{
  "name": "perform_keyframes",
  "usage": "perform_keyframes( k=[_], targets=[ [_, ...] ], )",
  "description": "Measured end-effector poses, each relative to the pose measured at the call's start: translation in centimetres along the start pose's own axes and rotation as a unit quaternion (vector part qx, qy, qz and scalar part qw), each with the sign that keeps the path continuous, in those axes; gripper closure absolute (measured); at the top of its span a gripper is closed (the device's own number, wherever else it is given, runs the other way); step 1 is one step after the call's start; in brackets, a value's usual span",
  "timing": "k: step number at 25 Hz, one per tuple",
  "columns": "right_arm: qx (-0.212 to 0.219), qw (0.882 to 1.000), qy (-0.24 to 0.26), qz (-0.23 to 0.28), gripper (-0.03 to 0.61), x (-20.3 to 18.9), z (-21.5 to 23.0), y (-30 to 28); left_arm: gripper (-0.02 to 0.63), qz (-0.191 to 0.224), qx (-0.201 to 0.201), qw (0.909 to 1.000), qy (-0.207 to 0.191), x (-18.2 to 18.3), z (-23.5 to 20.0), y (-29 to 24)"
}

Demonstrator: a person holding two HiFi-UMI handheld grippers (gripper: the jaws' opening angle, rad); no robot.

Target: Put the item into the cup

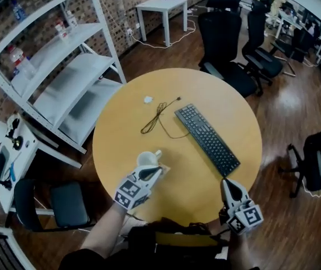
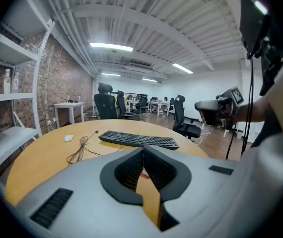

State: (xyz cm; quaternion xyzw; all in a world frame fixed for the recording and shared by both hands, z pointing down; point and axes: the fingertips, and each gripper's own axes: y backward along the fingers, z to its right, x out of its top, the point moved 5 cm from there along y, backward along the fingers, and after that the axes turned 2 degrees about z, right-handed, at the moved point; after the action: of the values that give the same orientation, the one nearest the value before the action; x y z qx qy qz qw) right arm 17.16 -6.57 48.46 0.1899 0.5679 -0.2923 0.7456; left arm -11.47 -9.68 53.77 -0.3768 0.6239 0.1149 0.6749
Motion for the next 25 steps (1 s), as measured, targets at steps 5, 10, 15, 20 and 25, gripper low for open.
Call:
perform_keyframes(
  k=[5, 10, 15, 20, 25],
  targets=[
    [0.04, 0.999, -0.006, -0.013, 0.571, 0.0, -1.6, -3.6, 0.611, 0.008, 0.07, 0.9974, 0.016, 0.4, -4.7, 2.6],
    [0.049, 0.998, -0.028, 0.001, 0.572, 0.4, -1.6, -4.9, 0.609, 0.003, 0.102, 0.9944, 0.025, 0.1, -7.1, 2.8],
    [0.045, 0.999, -0.028, 0.003, 0.572, 0.1, -0.9, -4.8, 0.55, -0.019, 0.126, 0.9917, 0.012, -1.2, -7.6, 1.8],
    [0.027, 0.999, -0.031, 0.003, 0.572, -0.1, -0.1, -3.5, 0.549, -0.02, 0.122, 0.9922, 0.019, -1.4, -7.5, 1.9],
    [0.023, 0.999, -0.031, 0.004, 0.572, 0.1, 0.0, -3.1, 0.55, 0.031, 0.133, 0.9898, 0.041, -0.1, -7.3, 4.0]
  ],
)
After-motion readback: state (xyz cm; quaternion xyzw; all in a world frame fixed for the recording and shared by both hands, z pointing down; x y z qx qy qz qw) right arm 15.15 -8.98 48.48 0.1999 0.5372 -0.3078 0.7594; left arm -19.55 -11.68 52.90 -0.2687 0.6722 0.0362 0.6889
